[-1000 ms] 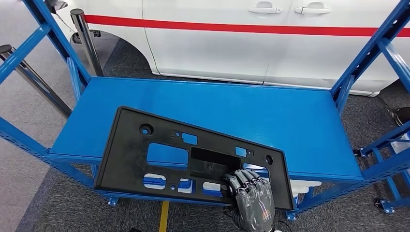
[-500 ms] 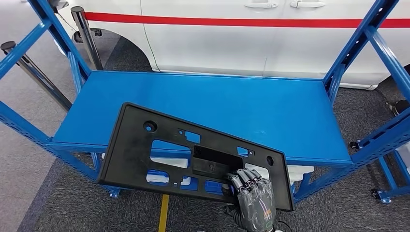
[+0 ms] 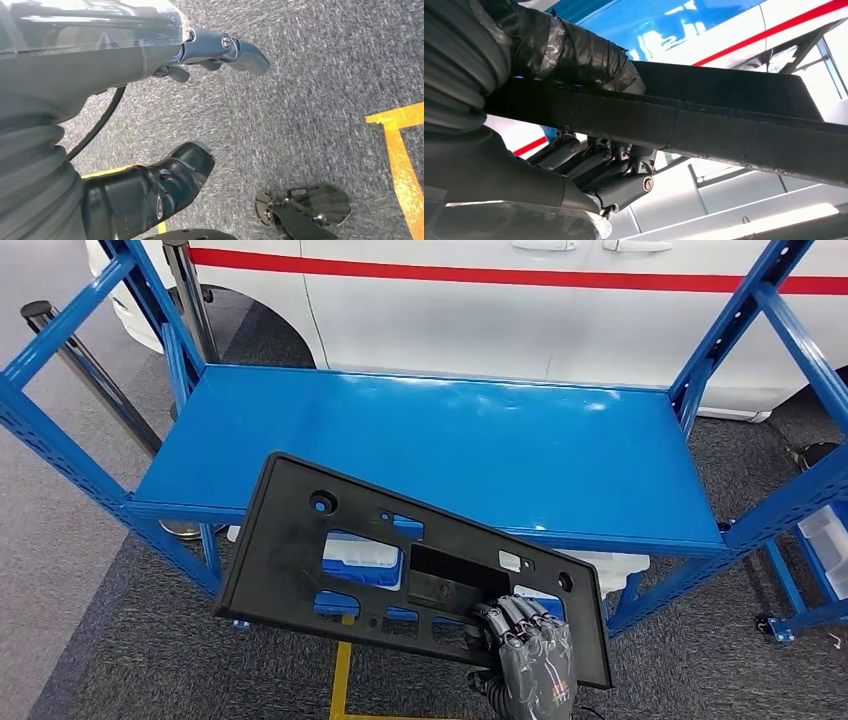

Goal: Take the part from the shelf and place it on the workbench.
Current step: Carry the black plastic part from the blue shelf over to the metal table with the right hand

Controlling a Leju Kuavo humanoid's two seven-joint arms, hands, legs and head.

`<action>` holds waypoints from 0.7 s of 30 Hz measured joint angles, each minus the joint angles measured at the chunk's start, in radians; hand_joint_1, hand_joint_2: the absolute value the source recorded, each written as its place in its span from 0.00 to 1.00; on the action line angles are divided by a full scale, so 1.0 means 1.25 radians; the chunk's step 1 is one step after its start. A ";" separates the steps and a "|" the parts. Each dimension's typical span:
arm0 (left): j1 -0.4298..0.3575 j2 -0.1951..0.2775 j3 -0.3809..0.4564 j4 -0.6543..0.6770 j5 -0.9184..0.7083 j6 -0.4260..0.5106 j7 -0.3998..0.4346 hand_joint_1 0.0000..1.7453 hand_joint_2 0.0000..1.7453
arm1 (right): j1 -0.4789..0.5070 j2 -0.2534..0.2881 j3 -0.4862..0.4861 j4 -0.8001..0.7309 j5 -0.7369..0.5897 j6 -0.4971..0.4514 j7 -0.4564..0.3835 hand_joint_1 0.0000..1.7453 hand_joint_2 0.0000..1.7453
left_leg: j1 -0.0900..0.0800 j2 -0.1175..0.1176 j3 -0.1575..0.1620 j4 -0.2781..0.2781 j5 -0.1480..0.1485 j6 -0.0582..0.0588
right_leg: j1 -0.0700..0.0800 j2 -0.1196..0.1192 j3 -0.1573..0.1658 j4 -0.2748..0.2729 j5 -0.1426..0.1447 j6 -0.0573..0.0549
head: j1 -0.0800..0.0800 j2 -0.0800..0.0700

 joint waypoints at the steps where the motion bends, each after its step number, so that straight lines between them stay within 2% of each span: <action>1: 0.000 -0.001 0.000 0.000 0.000 0.000 0.000 0.00 1.00 | -0.001 0.000 0.000 0.000 -0.001 0.000 0.000 1.00 1.00 | -0.001 0.000 -0.002 0.001 0.004 -0.005 | 0.002 0.000 0.011 -0.022 -0.002 -0.004 | 0.000 0.000; 3: 0.000 -0.002 0.000 0.000 0.000 -0.001 -0.001 0.00 1.00 | -0.001 0.000 -0.001 -0.001 -0.001 0.000 0.000 1.00 1.00 | -0.002 -0.001 -0.005 0.001 0.013 -0.015 | 0.003 0.000 0.005 -0.027 0.006 -0.014 | 0.000 0.000; 4: 0.000 -0.002 0.000 0.000 0.001 -0.001 -0.001 0.00 1.00 | -0.001 0.000 -0.001 -0.001 -0.001 0.000 0.000 1.00 1.00 | -0.002 -0.002 -0.009 0.005 0.009 -0.019 | 0.001 -0.001 0.000 -0.030 0.012 -0.021 | 0.000 0.000; 5: 0.001 -0.002 0.000 0.000 0.001 -0.001 -0.001 0.00 1.00 | -0.002 0.000 -0.001 -0.001 -0.001 0.000 0.000 1.00 1.00 | -0.002 -0.003 -0.016 0.020 -0.007 -0.023 | -0.001 -0.002 -0.006 -0.033 0.020 -0.029 | -0.001 0.000; 7: 0.001 -0.003 0.000 0.000 0.001 0.000 0.000 0.00 1.00 | -0.002 0.000 -0.002 -0.001 -0.002 0.000 0.001 1.00 1.00 | 0.001 -0.005 -0.041 0.089 -0.073 -0.030 | -0.004 -0.005 -0.022 -0.035 0.035 -0.039 | -0.002 0.000; 8: 0.001 -0.003 0.000 0.000 0.001 0.000 0.000 0.00 1.00 | -0.002 0.000 -0.002 -0.001 -0.002 0.000 0.001 1.00 1.00 | 0.002 -0.005 -0.055 0.139 -0.109 -0.032 | -0.003 -0.006 -0.032 -0.035 0.042 -0.041 | -0.002 0.000; 9: 0.001 -0.003 0.000 0.000 0.001 0.000 0.000 0.00 1.00 | -0.002 0.000 -0.002 -0.001 -0.003 0.000 0.001 1.00 1.00 | 0.003 -0.005 -0.065 0.185 -0.133 -0.035 | -0.003 -0.006 -0.042 -0.034 0.049 -0.041 | -0.002 0.000; 10: 0.001 -0.003 0.001 0.000 0.001 0.000 0.000 0.00 1.00 | -0.002 0.000 -0.002 -0.001 -0.003 0.000 0.001 1.00 1.00 | 0.004 -0.005 -0.067 0.214 -0.141 -0.037 | -0.003 -0.006 -0.051 -0.032 0.055 -0.040 | -0.002 0.000; 11: 0.001 -0.003 0.001 0.000 0.001 0.000 0.000 0.00 1.00 | -0.002 0.000 -0.003 -0.001 -0.003 0.000 0.000 1.00 1.00 | 0.005 -0.005 -0.056 0.218 -0.132 -0.038 | -0.003 -0.007 -0.061 -0.029 0.061 -0.038 | -0.002 0.000; 12: 0.001 -0.003 0.001 0.000 0.002 0.000 0.000 0.00 1.00 | -0.002 0.001 -0.003 -0.001 -0.003 0.000 -0.001 1.00 1.00 | 0.007 -0.005 -0.031 0.191 -0.110 -0.039 | -0.004 -0.007 -0.070 -0.026 0.066 -0.036 | -0.002 0.000; 13: 0.001 -0.003 0.001 0.000 0.003 0.000 -0.001 0.00 1.00 | -0.002 0.001 -0.005 -0.001 -0.004 0.000 -0.003 1.00 1.00 | 0.008 -0.005 0.007 0.138 -0.087 -0.038 | -0.005 -0.007 -0.078 -0.021 0.070 -0.033 | -0.002 0.000; 15: -0.001 -0.002 0.001 0.000 0.006 0.000 -0.001 0.00 1.00 | 0.000 0.004 -0.010 -0.003 -0.005 0.000 -0.007 1.00 1.00 | 0.006 -0.007 0.080 0.026 -0.070 -0.034 | -0.004 -0.006 -0.091 -0.012 0.077 -0.025 | -0.002 0.000; 16: -0.001 -0.002 0.001 0.000 0.007 0.000 -0.001 0.00 1.00 | 0.001 0.006 -0.014 -0.005 -0.006 0.000 -0.011 1.00 1.00 | 0.005 -0.008 0.098 -0.007 -0.072 -0.031 | -0.003 -0.006 -0.094 -0.010 0.082 -0.020 | -0.002 0.000; 17: -0.001 -0.002 0.002 0.000 0.007 0.000 -0.001 0.00 1.00 | 0.002 0.007 -0.017 -0.008 -0.007 0.000 -0.014 1.00 1.00 | 0.002 -0.009 0.101 -0.019 -0.076 -0.027 | -0.003 -0.006 -0.096 -0.010 0.087 -0.015 | -0.001 0.000; 19: 0.000 -0.003 0.003 0.000 0.008 0.000 0.000 0.00 1.00 | 0.004 0.009 -0.025 -0.012 -0.010 0.000 -0.020 1.00 1.00 | 0.003 -0.008 0.091 -0.021 -0.066 -0.016 | -0.004 -0.005 -0.098 -0.009 0.094 -0.005 | -0.001 0.000; 20: -0.001 -0.003 0.003 0.000 0.008 0.000 0.001 0.00 1.00 | 0.005 0.011 -0.029 -0.014 -0.011 0.000 -0.023 1.00 1.00 | 0.004 -0.006 0.086 -0.021 -0.060 -0.009 | -0.004 -0.004 -0.102 -0.002 0.085 -0.001 | -0.001 0.000; 21: -0.001 -0.003 0.003 0.000 0.008 0.000 0.001 0.00 1.00 | 0.007 0.012 -0.033 -0.016 -0.013 0.000 -0.026 1.00 1.00 | 0.005 -0.004 0.079 -0.023 -0.052 -0.001 | -0.005 -0.003 -0.110 0.016 0.063 0.001 | -0.001 0.000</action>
